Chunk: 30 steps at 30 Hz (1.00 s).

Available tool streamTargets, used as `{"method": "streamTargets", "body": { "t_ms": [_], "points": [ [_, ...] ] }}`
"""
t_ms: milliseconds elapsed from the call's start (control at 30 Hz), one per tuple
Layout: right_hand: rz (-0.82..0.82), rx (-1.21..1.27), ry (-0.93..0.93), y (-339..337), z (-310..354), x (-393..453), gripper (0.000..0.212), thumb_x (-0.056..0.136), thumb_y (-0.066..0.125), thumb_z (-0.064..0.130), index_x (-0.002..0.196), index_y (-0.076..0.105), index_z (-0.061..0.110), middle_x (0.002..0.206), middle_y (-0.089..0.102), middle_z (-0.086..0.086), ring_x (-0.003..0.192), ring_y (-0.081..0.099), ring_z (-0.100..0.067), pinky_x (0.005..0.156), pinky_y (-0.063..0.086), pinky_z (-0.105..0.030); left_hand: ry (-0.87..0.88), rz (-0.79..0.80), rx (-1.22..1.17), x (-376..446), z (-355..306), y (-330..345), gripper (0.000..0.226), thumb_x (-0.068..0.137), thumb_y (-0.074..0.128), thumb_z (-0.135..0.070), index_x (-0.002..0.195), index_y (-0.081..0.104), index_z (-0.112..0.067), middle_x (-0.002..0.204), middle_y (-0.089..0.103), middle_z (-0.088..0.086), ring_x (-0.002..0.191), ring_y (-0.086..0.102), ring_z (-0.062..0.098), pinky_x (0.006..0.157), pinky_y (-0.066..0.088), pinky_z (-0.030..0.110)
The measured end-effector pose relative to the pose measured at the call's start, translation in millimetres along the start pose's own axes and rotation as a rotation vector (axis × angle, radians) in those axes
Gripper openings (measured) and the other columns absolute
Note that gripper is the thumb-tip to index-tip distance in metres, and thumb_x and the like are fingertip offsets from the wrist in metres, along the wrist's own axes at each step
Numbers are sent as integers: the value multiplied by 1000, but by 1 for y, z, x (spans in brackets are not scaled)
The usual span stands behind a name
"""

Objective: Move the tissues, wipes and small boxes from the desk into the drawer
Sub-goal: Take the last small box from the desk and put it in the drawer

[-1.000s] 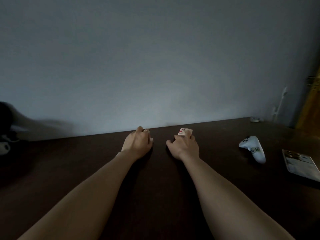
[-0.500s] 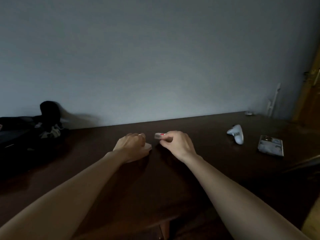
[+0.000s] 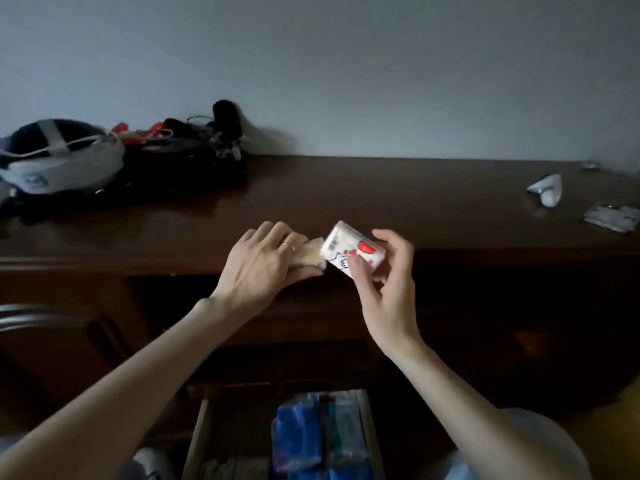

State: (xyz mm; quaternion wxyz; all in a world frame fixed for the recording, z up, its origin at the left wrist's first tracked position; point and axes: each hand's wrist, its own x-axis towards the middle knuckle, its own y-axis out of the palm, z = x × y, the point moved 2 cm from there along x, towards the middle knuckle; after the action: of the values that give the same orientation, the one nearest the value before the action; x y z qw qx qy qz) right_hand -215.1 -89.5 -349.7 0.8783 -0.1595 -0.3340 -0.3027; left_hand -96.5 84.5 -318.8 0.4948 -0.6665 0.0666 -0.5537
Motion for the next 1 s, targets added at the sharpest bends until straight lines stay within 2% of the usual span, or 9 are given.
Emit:
{"method": "streamTargets", "body": {
  "t_ms": [67, 133, 267, 333, 433, 567, 667, 800, 1000],
  "points": [
    [-16, 8, 8, 8, -8, -45, 40, 101, 61, 32, 137, 46, 21, 123, 59, 20, 105, 68, -14, 72, 58, -24, -87, -130, -6, -47, -4, -5, 59, 94, 51, -67, 112, 67, -13, 102, 63, 5, 89, 57, 25, 73, 47, 39],
    [1, -6, 87, 14, -28, -89, 38, 101, 60, 31, 136, 47, 23, 123, 59, 24, 103, 69, -11, 71, 59, -23, -178, -129, -38, -100, -7, 0, 57, 94, 53, -65, 117, 65, -13, 105, 62, 5, 90, 56, 25, 74, 47, 39],
    [248, -143, 466, 39, -93, -176, 32, 100, 61, 32, 129, 48, 37, 110, 65, 23, 98, 70, -8, 70, 59, -23, -577, 308, -210, -208, 1, 32, 75, 91, 41, -71, 144, 50, -19, 116, 59, 4, 106, 53, 25, 87, 48, 39],
    [436, -214, 643, 54, -127, -216, 31, 101, 61, 25, 126, 46, 35, 110, 65, 16, 94, 68, -5, 66, 59, -23, -773, 489, -270, -251, 9, 49, 83, 87, 32, -73, 146, 49, -18, 123, 57, 5, 115, 49, 26, 94, 44, 38],
    [675, -264, 879, 82, -161, -261, 34, 99, 59, 16, 123, 45, 33, 107, 66, 1, 80, 66, -7, 64, 58, -30, -841, 611, -200, -290, 19, 67, 75, 89, 41, -72, 134, 58, -14, 122, 55, 7, 117, 44, 30, 96, 42, 42],
    [762, -151, 1102, 129, -185, -298, 33, 97, 56, 5, 124, 48, 21, 113, 60, -9, 80, 68, -21, 71, 59, -39, -1050, 724, -272, -344, 29, 85, 69, 90, 54, -64, 132, 51, -8, 123, 47, 10, 122, 39, 34, 98, 38, 43],
    [757, -147, 1151, 161, -194, -309, 31, 97, 63, 11, 128, 56, 14, 111, 65, -10, 81, 71, -23, 81, 62, -48, -1181, 769, -355, -379, 31, 86, 68, 90, 53, -65, 128, 41, -9, 124, 48, 9, 115, 52, 37, 83, 43, 42],
    [778, -88, 1250, 202, -207, -320, 31, 99, 61, 6, 129, 59, 5, 95, 68, -10, 68, 68, -24, 58, 59, -31, -1232, 772, -302, -404, 39, 87, 59, 88, 54, -67, 119, 41, -17, 117, 66, 9, 101, 64, 33, 71, 43, 38],
    [986, -464, 1008, 221, -224, -333, 21, 92, 67, 42, 105, 59, 28, 90, 71, 13, 70, 72, -12, 70, 57, -34, -1184, 786, -232, -406, 45, 92, 67, 87, 53, -70, 127, 45, -17, 112, 67, 6, 95, 66, 28, 66, 39, 33]
  ]
}}
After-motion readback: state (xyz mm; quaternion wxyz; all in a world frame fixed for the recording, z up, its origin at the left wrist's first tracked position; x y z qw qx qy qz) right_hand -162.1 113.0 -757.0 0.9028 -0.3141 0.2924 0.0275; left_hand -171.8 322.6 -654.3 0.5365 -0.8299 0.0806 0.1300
